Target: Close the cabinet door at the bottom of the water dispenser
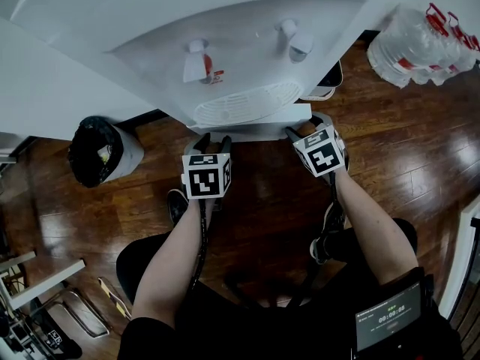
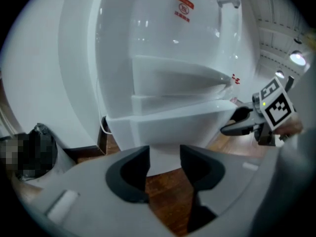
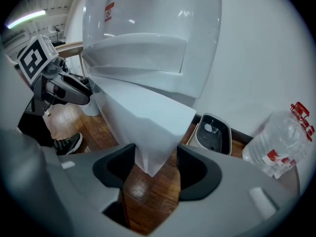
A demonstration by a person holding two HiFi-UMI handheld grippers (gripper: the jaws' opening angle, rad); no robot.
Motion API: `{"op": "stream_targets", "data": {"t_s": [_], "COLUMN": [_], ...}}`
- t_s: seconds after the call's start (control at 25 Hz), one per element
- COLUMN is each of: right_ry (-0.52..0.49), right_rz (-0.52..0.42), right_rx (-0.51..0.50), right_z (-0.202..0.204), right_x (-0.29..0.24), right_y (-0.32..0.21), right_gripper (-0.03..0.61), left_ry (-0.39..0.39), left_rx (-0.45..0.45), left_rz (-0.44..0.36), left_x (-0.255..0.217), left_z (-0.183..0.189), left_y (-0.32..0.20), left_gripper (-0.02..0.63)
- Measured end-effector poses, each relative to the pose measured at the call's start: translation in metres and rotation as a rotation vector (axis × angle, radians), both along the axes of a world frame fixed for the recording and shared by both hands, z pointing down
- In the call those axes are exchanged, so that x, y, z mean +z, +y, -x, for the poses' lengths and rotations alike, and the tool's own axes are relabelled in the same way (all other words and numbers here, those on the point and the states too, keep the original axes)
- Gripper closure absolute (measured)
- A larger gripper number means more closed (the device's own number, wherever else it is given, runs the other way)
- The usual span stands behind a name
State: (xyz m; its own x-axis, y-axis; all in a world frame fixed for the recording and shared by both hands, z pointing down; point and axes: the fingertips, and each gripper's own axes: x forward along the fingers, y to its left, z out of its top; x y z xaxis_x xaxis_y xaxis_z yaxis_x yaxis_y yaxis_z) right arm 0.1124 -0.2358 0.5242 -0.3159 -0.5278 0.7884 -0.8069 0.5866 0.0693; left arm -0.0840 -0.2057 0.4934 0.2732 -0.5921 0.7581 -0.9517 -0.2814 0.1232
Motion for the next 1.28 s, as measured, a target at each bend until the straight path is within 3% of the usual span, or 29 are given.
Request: {"op": "stream_targets", "data": {"t_s": [0.56, 0.76, 1.04, 1.28], "right_ry": [0.007, 0.025, 0.028, 0.032], "right_rz": [0.008, -0.030, -0.047, -0.056], "right_rx": [-0.068, -0.059, -0.051, -0.062], "right_z": [-0.001, 0.000, 0.000, 0.002], "right_x": [0.003, -0.008, -0.010, -0.008], "right_y": [-0.008, -0.018, -0.028, -0.037], "right_gripper": [0.321, 0.337, 0.337, 0.337], "left_ry": [0.035, 0.043, 0.045, 0.067], "left_rx": [-0.049, -0.060, 0.026, 0.025], "left_rz": [0.039, 0.033, 0.017, 0.028], "left_x": [-0.005, -0.007, -0.009, -0.006], "left_z": [0.001, 0.000, -0.021, -0.024], "left_y": [-0.005, -0.006, -0.007, -0.009], "left_gripper": [0.407, 0.405, 0.407, 0.411]}}
